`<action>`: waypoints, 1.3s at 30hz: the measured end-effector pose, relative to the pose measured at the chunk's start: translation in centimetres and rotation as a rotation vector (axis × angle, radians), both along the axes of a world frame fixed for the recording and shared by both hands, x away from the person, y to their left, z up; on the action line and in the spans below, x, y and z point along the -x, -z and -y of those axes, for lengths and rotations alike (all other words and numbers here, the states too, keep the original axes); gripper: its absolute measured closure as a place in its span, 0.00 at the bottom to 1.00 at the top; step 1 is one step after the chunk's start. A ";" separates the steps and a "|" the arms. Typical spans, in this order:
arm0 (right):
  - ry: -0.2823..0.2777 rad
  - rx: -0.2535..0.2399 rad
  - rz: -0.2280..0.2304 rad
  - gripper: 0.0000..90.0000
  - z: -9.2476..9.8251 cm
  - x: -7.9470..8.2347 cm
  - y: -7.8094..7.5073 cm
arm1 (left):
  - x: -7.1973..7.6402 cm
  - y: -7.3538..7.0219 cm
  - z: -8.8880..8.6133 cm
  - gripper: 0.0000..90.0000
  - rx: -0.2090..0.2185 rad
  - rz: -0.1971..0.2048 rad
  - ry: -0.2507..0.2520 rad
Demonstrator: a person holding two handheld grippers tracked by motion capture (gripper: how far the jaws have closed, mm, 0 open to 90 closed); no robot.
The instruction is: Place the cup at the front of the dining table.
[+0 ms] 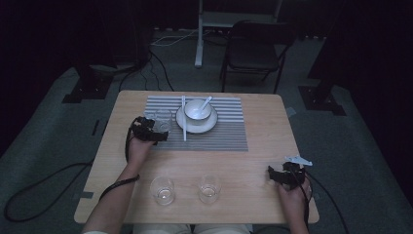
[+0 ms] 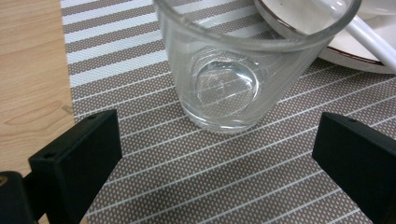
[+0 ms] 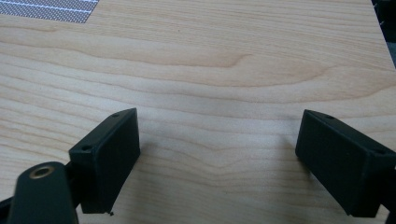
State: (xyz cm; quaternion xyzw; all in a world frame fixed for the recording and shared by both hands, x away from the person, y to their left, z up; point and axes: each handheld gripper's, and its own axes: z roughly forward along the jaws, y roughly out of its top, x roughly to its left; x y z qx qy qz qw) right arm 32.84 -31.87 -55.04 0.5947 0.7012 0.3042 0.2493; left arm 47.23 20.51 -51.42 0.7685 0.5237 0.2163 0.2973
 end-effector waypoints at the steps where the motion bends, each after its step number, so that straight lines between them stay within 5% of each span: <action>1: 0.000 0.001 0.000 0.15 0.0 0.0 0.0 | 0.1 0.1 -0.1 0.02 -0.010 -0.002 0.000; 20: 0.000 0.000 0.000 0.15 0.0 0.0 0.0 | 2.4 1.8 -2.7 0.02 -0.007 -0.035 -0.025; 39: 0.000 0.000 0.000 0.15 0.0 0.0 0.0 | 5.9 1.4 -5.1 0.02 0.013 -0.007 -0.029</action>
